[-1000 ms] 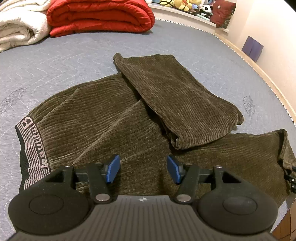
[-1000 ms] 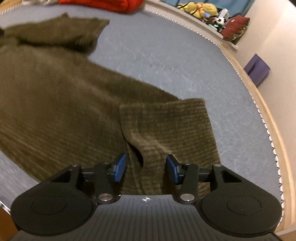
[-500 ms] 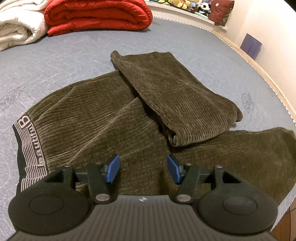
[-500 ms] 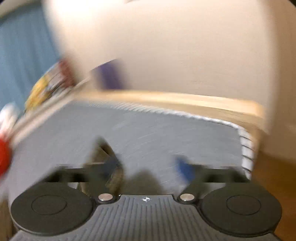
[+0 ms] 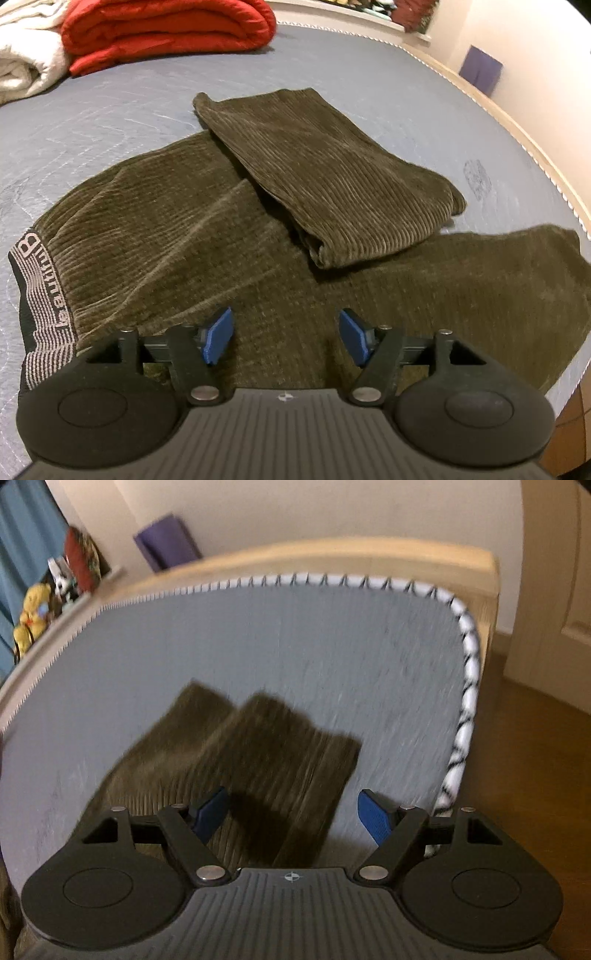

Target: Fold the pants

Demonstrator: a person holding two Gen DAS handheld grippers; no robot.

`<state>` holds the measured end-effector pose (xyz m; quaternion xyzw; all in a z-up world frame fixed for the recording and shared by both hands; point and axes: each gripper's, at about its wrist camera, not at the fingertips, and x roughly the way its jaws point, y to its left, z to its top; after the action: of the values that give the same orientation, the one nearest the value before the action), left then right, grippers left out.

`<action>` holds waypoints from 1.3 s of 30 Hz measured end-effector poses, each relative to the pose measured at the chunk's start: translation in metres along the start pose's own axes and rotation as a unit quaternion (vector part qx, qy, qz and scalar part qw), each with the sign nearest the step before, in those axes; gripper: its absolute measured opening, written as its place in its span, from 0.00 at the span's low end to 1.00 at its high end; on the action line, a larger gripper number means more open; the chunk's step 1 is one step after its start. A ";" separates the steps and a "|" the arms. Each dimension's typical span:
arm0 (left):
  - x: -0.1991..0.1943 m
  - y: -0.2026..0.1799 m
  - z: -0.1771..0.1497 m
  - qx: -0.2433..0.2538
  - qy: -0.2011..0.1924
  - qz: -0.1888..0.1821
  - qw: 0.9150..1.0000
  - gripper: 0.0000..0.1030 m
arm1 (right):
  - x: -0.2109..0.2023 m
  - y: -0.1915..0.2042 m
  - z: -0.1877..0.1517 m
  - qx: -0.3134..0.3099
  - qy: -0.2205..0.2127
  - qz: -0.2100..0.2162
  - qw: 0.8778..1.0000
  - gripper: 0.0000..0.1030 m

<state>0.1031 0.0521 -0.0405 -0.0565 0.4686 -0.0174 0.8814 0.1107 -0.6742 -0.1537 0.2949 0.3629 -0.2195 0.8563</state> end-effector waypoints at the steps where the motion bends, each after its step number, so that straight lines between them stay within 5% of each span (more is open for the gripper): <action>1: 0.000 -0.001 -0.001 0.002 0.001 0.000 1.000 0.67 | 0.001 0.002 -0.002 0.002 0.001 -0.012 1.000 0.28; 3: -0.001 -0.002 -0.001 0.003 0.000 0.000 1.000 0.67 | -0.004 0.004 -0.003 0.015 -0.012 -0.027 0.999 0.12; 8: -0.003 -0.001 0.001 -0.004 -0.006 -0.002 1.000 0.67 | -0.037 0.019 -0.005 0.057 -0.053 -0.071 0.994 0.11; 11: -0.004 -0.001 0.002 -0.004 -0.006 -0.003 1.000 0.68 | -0.025 0.009 -0.013 0.101 -0.019 -0.139 0.985 0.18; 12: -0.004 0.000 0.003 -0.005 -0.006 -0.005 1.000 0.68 | -0.029 0.009 -0.013 0.114 -0.031 -0.143 0.983 0.27; 14: -0.006 0.000 0.003 -0.007 -0.007 -0.006 1.000 0.68 | -0.045 0.021 -0.010 0.098 -0.091 -0.159 0.978 0.27; 16: -0.007 0.001 0.005 -0.009 -0.008 -0.008 1.000 0.68 | -0.060 0.041 -0.006 0.058 -0.159 -0.146 0.975 0.32; 18: -0.007 0.001 0.005 -0.011 -0.009 -0.009 1.000 0.68 | -0.062 0.063 -0.003 0.008 -0.184 -0.090 0.979 0.42; 21: -0.003 0.000 0.005 -0.007 -0.005 -0.009 1.000 0.68 | -0.042 0.093 -0.005 -0.033 -0.145 0.009 0.989 0.43; 25: 0.000 0.002 0.004 -0.007 0.001 -0.007 1.000 0.69 | -0.002 0.131 -0.004 -0.065 -0.094 0.047 0.992 0.50; 28: 0.000 0.007 0.005 -0.014 0.001 -0.006 1.000 0.69 | 0.026 0.152 -0.001 -0.073 -0.085 0.030 0.993 0.66; 34: 0.001 0.011 0.007 -0.013 0.001 -0.005 1.000 0.69 | 0.078 0.165 0.008 -0.056 -0.050 -0.038 0.996 0.68; 35: 0.001 0.012 0.008 -0.012 0.000 -0.005 1.000 0.69 | 0.080 0.172 0.007 -0.067 -0.062 -0.054 0.994 0.67; 39: 0.004 0.013 0.014 -0.008 -0.003 -0.002 1.000 0.70 | 0.090 0.190 0.007 -0.093 -0.092 -0.105 0.986 0.12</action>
<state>0.1167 0.0654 -0.0380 -0.0647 0.4664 -0.0148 0.8821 0.2839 -0.5548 -0.1515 0.1532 0.3299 -0.2998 0.8820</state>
